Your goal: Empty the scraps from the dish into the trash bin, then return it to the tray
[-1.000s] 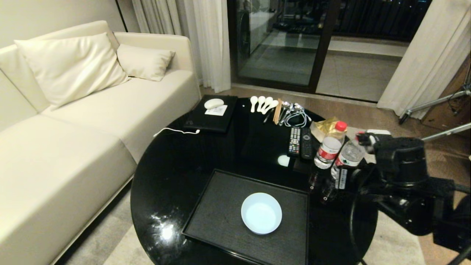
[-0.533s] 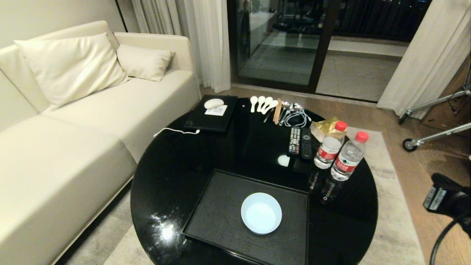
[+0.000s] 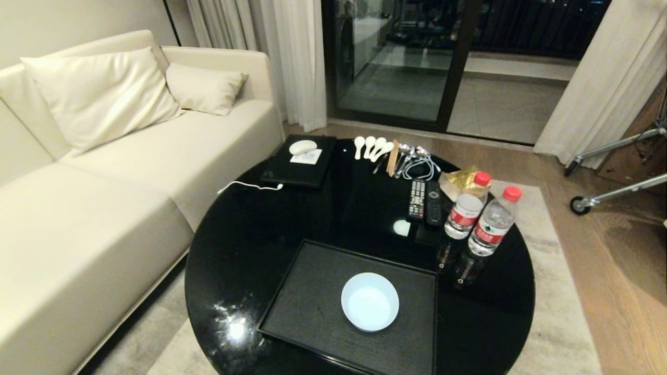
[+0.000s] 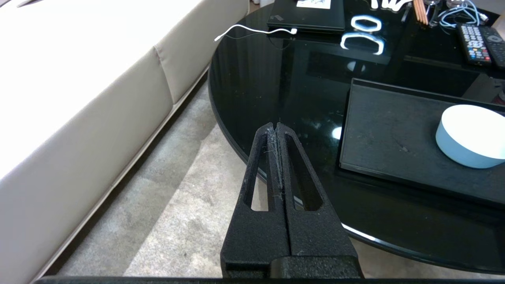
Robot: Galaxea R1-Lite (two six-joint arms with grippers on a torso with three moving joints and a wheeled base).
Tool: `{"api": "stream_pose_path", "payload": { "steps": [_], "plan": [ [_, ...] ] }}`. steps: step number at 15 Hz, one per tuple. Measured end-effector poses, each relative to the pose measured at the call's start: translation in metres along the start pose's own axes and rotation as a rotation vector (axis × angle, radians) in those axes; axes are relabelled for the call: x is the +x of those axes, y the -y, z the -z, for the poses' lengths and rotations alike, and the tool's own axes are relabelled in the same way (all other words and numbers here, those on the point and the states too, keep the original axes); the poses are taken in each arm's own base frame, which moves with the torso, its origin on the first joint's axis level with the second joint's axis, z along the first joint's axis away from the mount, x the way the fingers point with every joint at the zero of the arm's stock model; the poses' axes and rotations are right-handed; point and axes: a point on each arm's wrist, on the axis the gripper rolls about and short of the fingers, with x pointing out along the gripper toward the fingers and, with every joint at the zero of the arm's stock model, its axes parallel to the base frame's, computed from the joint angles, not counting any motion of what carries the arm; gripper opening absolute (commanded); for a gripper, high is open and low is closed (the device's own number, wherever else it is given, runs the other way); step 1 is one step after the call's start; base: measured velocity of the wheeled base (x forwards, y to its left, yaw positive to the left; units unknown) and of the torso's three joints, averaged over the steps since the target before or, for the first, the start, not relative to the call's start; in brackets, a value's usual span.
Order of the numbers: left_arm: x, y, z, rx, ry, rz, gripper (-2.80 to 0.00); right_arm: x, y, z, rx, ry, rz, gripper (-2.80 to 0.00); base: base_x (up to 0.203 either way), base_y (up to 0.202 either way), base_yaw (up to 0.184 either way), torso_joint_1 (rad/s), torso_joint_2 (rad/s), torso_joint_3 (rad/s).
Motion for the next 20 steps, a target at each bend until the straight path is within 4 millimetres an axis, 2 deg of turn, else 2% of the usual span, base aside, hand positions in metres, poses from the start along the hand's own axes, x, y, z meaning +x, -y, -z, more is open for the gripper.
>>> {"api": "stream_pose_path", "payload": {
  "steps": [3, 6, 7, 12, 20],
  "plan": [
    [0.000, 0.000, 0.000, -0.001, 0.000, 0.000, -2.80, -0.028, 0.001, 0.031, -0.040, -0.148, -0.086, -2.80, 0.000, 0.000, 0.000, 0.000, 0.00, 0.000],
    [0.000, 0.000, 0.000, 0.000, 0.000, 0.000, -2.80, -0.042, 0.001, 0.054, -0.054, -0.303, -0.206, -2.80, 0.000, 0.000, 0.000, 0.000, 0.00, 0.000],
    [0.000, 0.000, 0.000, -0.001, 0.000, 0.000, -2.80, -0.046, 0.002, 0.058, -0.053, -0.297, -0.233, -2.80, 0.000, 0.000, 0.000, 0.000, 0.00, 0.000],
    [0.000, 0.000, 0.000, -0.001, 0.000, 0.000, -2.80, -0.062, 0.006, 0.060, 0.041, -0.100, -0.271, -2.80, 0.000, 0.000, 0.000, 0.000, 0.00, 0.000],
    [0.000, 0.000, 0.000, -0.001, 0.000, 0.000, -2.80, -0.065, 0.007, 0.061, 0.058, -0.058, -0.269, -2.80, 0.000, 0.000, 0.000, 0.000, 0.00, 0.000]
  ]
}}
